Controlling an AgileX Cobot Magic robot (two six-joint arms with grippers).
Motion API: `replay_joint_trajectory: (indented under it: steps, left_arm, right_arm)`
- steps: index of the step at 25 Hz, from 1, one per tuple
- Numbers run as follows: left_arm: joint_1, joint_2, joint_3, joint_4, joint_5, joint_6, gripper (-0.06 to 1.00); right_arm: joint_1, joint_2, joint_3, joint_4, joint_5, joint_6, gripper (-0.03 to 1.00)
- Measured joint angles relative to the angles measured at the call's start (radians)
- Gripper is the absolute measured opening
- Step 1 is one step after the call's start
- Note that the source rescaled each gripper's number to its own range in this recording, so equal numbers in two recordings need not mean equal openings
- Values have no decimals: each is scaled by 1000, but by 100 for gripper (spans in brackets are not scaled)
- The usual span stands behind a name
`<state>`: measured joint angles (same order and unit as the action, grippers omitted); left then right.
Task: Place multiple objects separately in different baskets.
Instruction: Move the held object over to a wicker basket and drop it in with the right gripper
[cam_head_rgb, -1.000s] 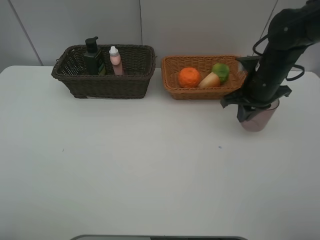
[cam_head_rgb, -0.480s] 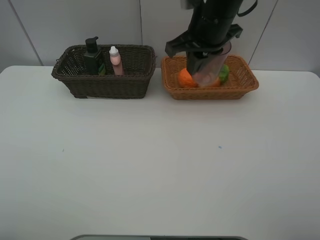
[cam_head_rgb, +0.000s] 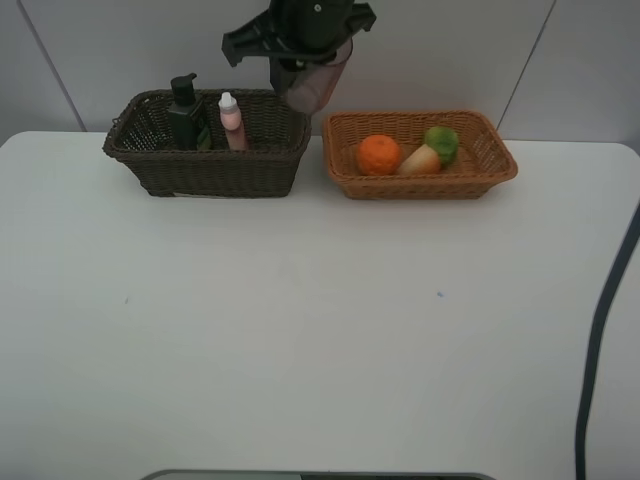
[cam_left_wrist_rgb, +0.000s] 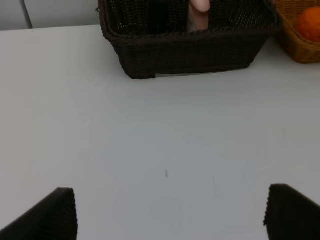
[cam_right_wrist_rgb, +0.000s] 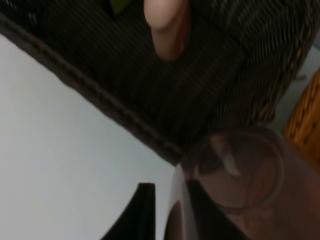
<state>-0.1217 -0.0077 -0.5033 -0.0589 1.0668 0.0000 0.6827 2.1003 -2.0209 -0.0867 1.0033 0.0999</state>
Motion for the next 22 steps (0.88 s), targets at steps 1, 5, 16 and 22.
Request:
replay_joint_trajectory:
  steps: [1, 5, 16, 22]
  left_arm:
    - [0, 0, 0, 0, 0, 0, 95]
    - [0, 0, 0, 0, 0, 0, 95]
    - [0, 0, 0, 0, 0, 0, 95]
    - [0, 0, 0, 0, 0, 0, 95]
  right_arm:
    - [0, 4, -1, 5, -42, 0, 0]
    - [0, 37, -2, 13, -201, 0, 0]
    - [0, 194, -2, 63, -467, 0, 0]
    - [0, 246, -2, 64, -524, 0, 1]
